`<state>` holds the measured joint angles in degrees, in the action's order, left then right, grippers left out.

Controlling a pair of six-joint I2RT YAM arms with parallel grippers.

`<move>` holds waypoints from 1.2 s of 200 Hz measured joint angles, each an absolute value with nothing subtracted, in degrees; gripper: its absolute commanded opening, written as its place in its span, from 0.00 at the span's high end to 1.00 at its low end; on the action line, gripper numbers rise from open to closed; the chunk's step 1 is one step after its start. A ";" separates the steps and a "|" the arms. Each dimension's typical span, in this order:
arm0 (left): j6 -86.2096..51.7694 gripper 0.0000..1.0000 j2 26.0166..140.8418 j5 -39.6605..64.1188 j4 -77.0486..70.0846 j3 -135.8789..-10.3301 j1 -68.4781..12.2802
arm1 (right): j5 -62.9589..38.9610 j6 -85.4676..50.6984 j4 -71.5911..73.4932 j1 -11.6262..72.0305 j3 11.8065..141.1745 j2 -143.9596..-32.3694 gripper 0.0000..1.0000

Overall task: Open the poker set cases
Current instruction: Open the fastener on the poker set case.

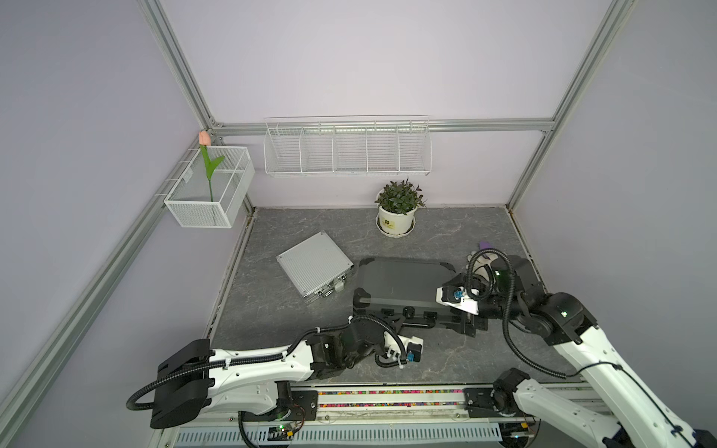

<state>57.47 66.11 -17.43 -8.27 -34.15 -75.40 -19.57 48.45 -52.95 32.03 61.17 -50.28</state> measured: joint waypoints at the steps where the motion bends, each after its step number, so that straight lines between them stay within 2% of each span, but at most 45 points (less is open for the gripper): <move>1: 57.47 1.00 66.11 -17.43 -8.25 -34.15 -75.40 | -19.64 48.58 -52.93 32.05 61.10 -50.30 0.04; 37: 57.71 1.00 66.04 -17.52 -8.91 -33.80 -75.40 | -20.64 51.55 -52.51 33.41 59.94 -51.66 0.00; 86: 59.29 1.00 65.36 -17.72 -10.63 -32.45 -75.40 | -21.15 53.17 -48.97 36.36 56.55 -52.95 0.00; 154: 62.30 1.00 65.36 -19.11 -15.00 -30.94 -75.50 | -19.99 49.23 -40.42 43.66 53.12 -58.54 0.01; 240: 65.32 1.00 65.91 -20.58 -18.87 -29.85 -75.64 | -16.47 44.23 -33.80 45.01 51.70 -59.35 0.03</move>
<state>65.32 65.91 -20.58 -18.87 -29.85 -75.64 -16.47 44.23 -33.80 45.01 51.70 -59.35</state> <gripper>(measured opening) 0.187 0.983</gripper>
